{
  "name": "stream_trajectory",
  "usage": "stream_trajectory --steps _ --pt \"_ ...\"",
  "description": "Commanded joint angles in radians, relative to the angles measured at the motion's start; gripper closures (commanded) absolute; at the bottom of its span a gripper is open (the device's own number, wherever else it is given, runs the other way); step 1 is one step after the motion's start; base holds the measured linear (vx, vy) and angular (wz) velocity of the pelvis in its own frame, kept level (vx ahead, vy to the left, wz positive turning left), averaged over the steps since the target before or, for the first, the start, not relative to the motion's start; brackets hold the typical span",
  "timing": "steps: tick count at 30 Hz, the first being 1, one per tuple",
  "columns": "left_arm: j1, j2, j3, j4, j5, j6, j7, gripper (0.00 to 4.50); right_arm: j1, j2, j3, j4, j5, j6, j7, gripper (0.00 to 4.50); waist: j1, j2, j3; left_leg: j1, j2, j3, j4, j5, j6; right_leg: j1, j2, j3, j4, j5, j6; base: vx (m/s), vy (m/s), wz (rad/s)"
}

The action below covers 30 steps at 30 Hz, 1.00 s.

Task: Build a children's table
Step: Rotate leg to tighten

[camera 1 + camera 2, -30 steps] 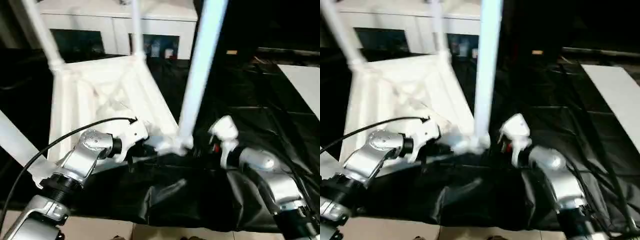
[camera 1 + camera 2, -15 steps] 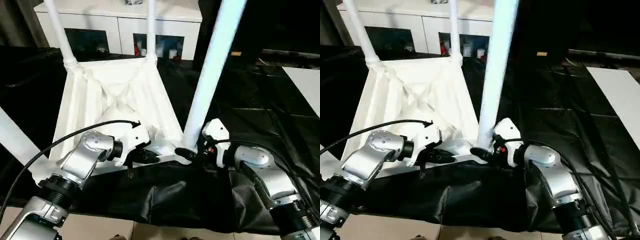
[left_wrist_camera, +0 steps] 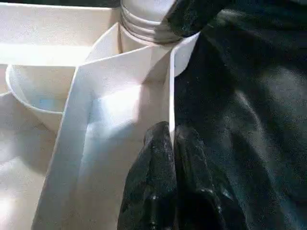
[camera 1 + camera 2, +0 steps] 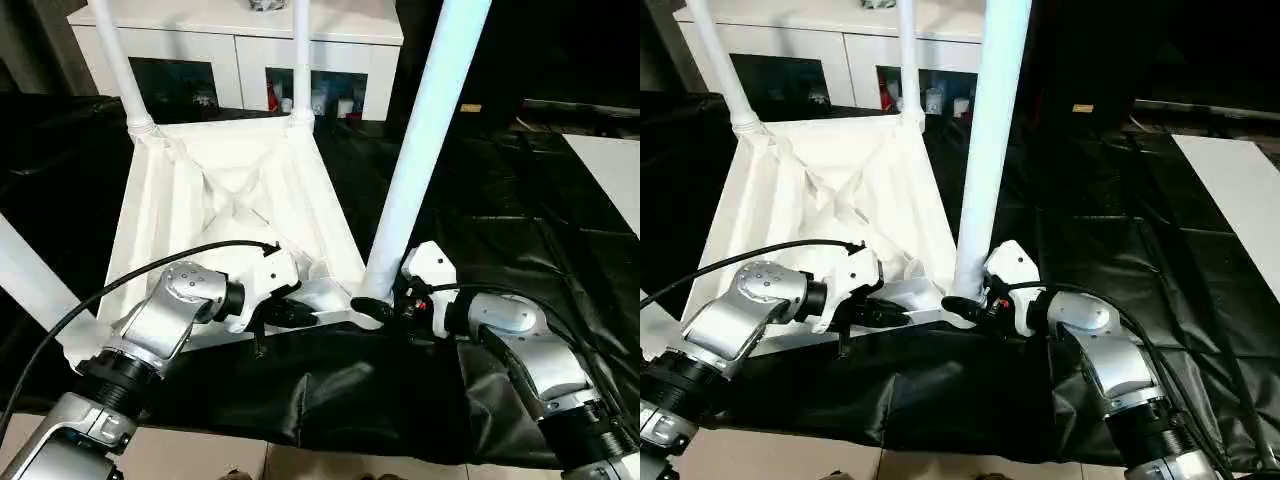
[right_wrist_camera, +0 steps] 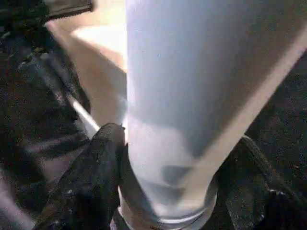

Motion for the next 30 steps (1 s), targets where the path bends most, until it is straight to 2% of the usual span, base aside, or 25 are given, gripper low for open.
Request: stream_trajectory --steps 1,2,3,5,6,7,8,9,11,14,15,16,17,18,19,20,21,22,23,24,25,27,30 --pt "-0.027 -0.069 0.016 0.038 0.01 0.034 0.105 4.5 -0.025 0.046 0.003 0.095 -0.05 0.045 -0.116 2.04 -0.006 -0.002 -0.051 0.007 0.019 0.002 -0.073 -0.257 0.022 0.053 -0.048 0.021 -0.069 -0.303 -0.195 0.0 0.0 0.0" --pt "-0.029 -0.074 0.018 0.042 0.01 0.036 0.114 4.5 -0.027 0.05 0.001 0.1 -0.051 0.049 -0.125 2.04 -0.008 -0.001 -0.045 0.009 0.018 0.001 -0.076 -0.285 0.014 0.048 -0.048 0.02 -0.077 -0.365 -0.183 0.0 0.0 0.0" --pt "-0.062 -0.144 0.054 0.101 0.02 0.063 0.245 4.5 -0.049 0.124 -0.031 0.167 -0.055 0.087 -0.253 2.05 -0.012 -0.001 -0.045 0.014 0.016 -0.002 -0.075 -0.328 -0.001 0.046 -0.05 0.019 -0.084 -0.46 -0.155 0.0 0.0 0.0" --pt "-0.076 -0.174 0.069 0.126 0.024 0.074 0.3 4.5 -0.059 0.156 -0.046 0.192 -0.054 0.101 -0.306 2.05 -0.017 -0.007 -0.048 0.014 0.013 -0.008 -0.076 -0.336 -0.013 0.049 -0.052 0.018 -0.088 -0.497 -0.128 0.0 0.0 0.0" --pt "-0.104 -0.234 0.097 0.168 0.019 0.102 0.391 4.5 -0.077 0.216 -0.072 0.231 -0.048 0.134 -0.402 2.05 -0.02 -0.008 -0.048 0.016 0.012 -0.009 -0.075 -0.345 -0.01 0.044 -0.051 0.017 -0.093 -0.519 -0.115 0.0 0.0 0.0" --pt "-0.111 -0.25 0.105 0.178 0.018 0.109 0.416 4.5 -0.082 0.231 -0.078 0.24 -0.047 0.142 -0.426 2.05 -0.026 -0.006 -0.045 0.018 0.009 -0.007 -0.073 -0.352 -0.01 0.037 -0.049 0.017 -0.097 -0.536 -0.112 0.0 0.0 0.0" --pt "-0.127 -0.281 0.119 0.2 0.016 0.12 0.462 4.5 -0.093 0.262 -0.089 0.259 -0.047 0.156 -0.471 2.05 -0.024 -0.008 -0.049 0.019 0.008 -0.01 -0.073 -0.358 -0.008 0.04 -0.05 0.014 -0.1 -0.555 -0.098 0.0 0.0 0.0" --pt "-0.143 -0.309 0.13 0.224 0.02 0.129 0.513 4.5 -0.106 0.292 -0.101 0.279 -0.047 0.171 -0.517 2.05 -0.026 -0.005 -0.049 0.017 0.009 -0.01 -0.074 -0.352 -0.007 0.04 -0.05 0.016 -0.098 -0.542 -0.098 0.0 0.0 0.0" --pt "-0.173 -0.362 0.154 0.275 0.031 0.119 0.625 4.5 -0.134 0.354 -0.145 0.327 -0.035 0.188 -0.629 2.06 -0.028 -0.007 -0.048 0.02 0.007 -0.009 -0.074 -0.36 -0.007 0.036 -0.046 0.014 -0.101 -0.54 -0.091 0.0 0.0 0.0" --pt "-0.217 -0.42 0.156 0.356 0.069 0.059 0.757 4.5 -0.194 0.436 -0.211 0.42 -0.02 0.162 -0.763 2.06 -0.028 -0.003 -0.05 0.019 0.007 -0.009 -0.076 -0.362 -0.002 0.035 -0.046 0.015 -0.102 -0.509 -0.09 0.0 0.0 0.0" --pt "-0.224 -0.428 0.152 0.371 0.076 0.047 0.77 4.5 -0.208 0.446 -0.211 0.437 -0.029 0.147 -0.776 2.06 -0.029 -0.004 -0.053 0.016 0.005 -0.013 -0.078 -0.369 0.001 0.041 -0.046 0.01 -0.1 -0.497 -0.085 0.0 0.0 0.0" --pt "-0.228 -0.431 0.152 0.377 0.079 0.035 0.781 4.5 -0.218 0.449 -0.205 0.449 -0.031 0.137 -0.765 2.08 -0.032 0.002 -0.053 0.01 0.006 -0.015 -0.08 -0.37 0.001 0.044 -0.048 0.011 -0.098 -0.485 -0.086 0.0 0.0 0.0" --pt "-0.232 -0.429 0.15 0.376 0.079 0.025 0.772 4.5 -0.224 0.447 -0.189 0.449 -0.038 0.126 -0.74 2.17 -0.037 -0.004 -0.054 0.0 0.004 -0.016 -0.082 -0.36 0.002 0.052 -0.048 0.01 -0.096 -0.472 -0.081 0.0 0.0 0.0" --pt "-0.235 -0.421 0.141 0.371 0.085 0.008 0.754 4.5 -0.223 0.439 -0.164 0.432 -0.053 0.1 -0.702 1.76 -0.048 -0.002 -0.055 -0.017 0.004 -0.024 -0.09 -0.346 0.003 0.067 -0.051 0.003 -0.093 -0.467 -0.073 0.0 0.0 0.0" --pt "-0.237 -0.409 0.128 0.364 0.097 -0.008 0.738 4.5 -0.217 0.429 -0.143 0.405 -0.071 0.066 -0.672 1.71 -0.05 -0.001 -0.068 -0.019 0.008 -0.026 -0.085 -0.299 0.005 0.073 -0.061 0.005 -0.087 -0.393 -0.089 0.0 0.0 0.0" --pt "-0.235 -0.399 0.125 0.354 0.097 -0.009 0.716 4.5 -0.205 0.415 -0.127 0.369 -0.097 0.034 -0.659 1.71 -0.051 -0.005 -0.072 -0.012 0.011 -0.021 -0.076 -0.237 0.023 0.066 -0.057 0.008 -0.078 -0.267 -0.127 0.0 0.0 0.0" --pt "-0.227 -0.385 0.119 0.341 0.099 -0.015 0.693 4.5 -0.193 0.404 -0.128 0.339 -0.097 0.031 -0.649 1.61 -0.046 -0.003 -0.065 -0.002 0.011 -0.012 -0.073 -0.236 0.046 0.057 -0.052 0.006 -0.083 -0.242 -0.164 0.0 0.0 0.0" --pt "-0.224 -0.379 0.116 0.334 0.1 -0.019 0.684 4.5 -0.189 0.4 -0.129 0.327 -0.096 0.03 -0.644 1.43 -0.046 -0.003 -0.065 -0.002 0.011 -0.012 -0.073 -0.236 0.046 0.057 -0.052 0.006 -0.083 -0.242 -0.164 0.0 0.0 0.0" --pt "-0.22 -0.37 0.111 0.33 0.102 -0.02 0.672 4.5 -0.184 0.392 -0.131 0.313 -0.1 0.028 -0.649 1.31 -0.039 -0.001 -0.067 0.0 0.013 -0.008 -0.069 -0.226 0.059 0.059 -0.059 0.009 -0.08 -0.218 -0.195 0.0 0.0 0.0" --pt "-0.211 -0.356 0.107 0.318 0.099 -0.017 0.649 4.5 -0.173 0.376 -0.132 0.287 -0.105 0.028 -0.648 1.27 -0.036 0.0 -0.067 -0.004 0.014 -0.007 -0.071 -0.198 0.064 0.063 -0.058 0.006 -0.076 -0.188 -0.208 0.0 0.0 0.0" --pt "-0.195 -0.338 0.105 0.298 0.094 -0.016 0.62 4.5 -0.157 0.351 -0.133 0.248 -0.108 0.036 -0.639 1.23 -0.03 -0.001 -0.067 -0.006 0.015 -0.007 -0.071 -0.168 0.066 0.068 -0.058 0.005 -0.071 -0.156 -0.214 0.0 0.0 0.0" --pt "-0.183 -0.315 0.099 0.29 0.09 -0.033 0.584 4.5 -0.138 0.317 -0.134 0.205 -0.114 0.042 -0.618 1.0 -0.022 0.001 -0.065 -0.002 0.017 -0.006 -0.071 -0.146 0.074 0.068 -0.058 0.005 -0.069 -0.129 -0.22 0.0 0.0 0.0" --pt "-0.16 -0.281 0.091 0.268 0.082 -0.054 0.527 4.5 -0.095 0.246 -0.124 0.124 -0.132 0.037 -0.57 0.85 -0.015 0.002 -0.063 0.002 0.019 -0.005 -0.073 -0.158 0.062 0.068 -0.056 0.005 -0.067 -0.14 -0.222 0.0 0.0 0.0"
